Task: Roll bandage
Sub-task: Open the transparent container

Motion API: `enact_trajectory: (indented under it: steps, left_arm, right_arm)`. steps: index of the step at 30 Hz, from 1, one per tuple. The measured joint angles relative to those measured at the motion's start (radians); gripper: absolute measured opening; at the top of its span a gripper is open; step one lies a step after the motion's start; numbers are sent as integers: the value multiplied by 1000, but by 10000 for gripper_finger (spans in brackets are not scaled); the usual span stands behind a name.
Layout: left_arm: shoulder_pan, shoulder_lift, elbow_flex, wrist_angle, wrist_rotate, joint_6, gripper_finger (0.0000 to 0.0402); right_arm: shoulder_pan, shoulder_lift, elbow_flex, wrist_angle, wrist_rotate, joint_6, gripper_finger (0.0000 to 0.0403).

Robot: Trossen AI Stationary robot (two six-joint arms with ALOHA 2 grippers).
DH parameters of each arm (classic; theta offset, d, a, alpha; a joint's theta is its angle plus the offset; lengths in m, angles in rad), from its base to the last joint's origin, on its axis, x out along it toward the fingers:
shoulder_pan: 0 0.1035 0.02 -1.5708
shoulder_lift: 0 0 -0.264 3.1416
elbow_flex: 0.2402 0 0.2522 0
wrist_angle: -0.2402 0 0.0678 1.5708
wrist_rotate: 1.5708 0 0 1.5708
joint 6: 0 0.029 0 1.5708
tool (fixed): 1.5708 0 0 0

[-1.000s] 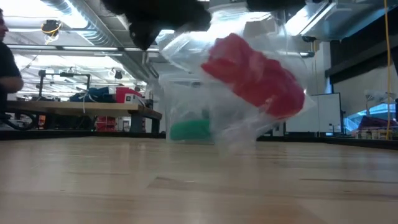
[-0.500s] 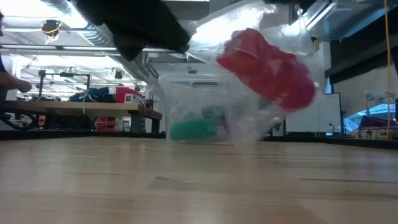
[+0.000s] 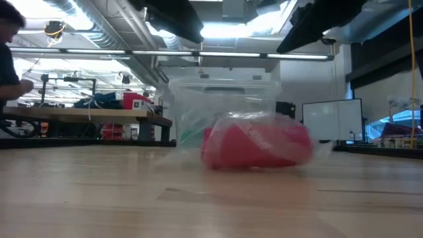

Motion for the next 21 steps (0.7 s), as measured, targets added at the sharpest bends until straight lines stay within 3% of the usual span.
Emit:
enact_trajectory:
  steps: [6, 11, 16, 21]
  left_arm:
    - [167, -132, -5, -38, -4, 102, 168]
    - [345, -181, -6, -52, -3, 161, 161]
    - [513, -193, -37, -29, 42, 165, 159]
    - [613, -193, -124, 37, 106, 149, 159]
  right_arm:
    - [-140, -92, 0, -66, 0, -122, 222]
    - [-343, -194, 0, -103, -11, -224, 222]
    - [-592, -278, -1, -92, -117, -282, 222]
    - [-773, -296, -47, -29, -194, -354, 223]
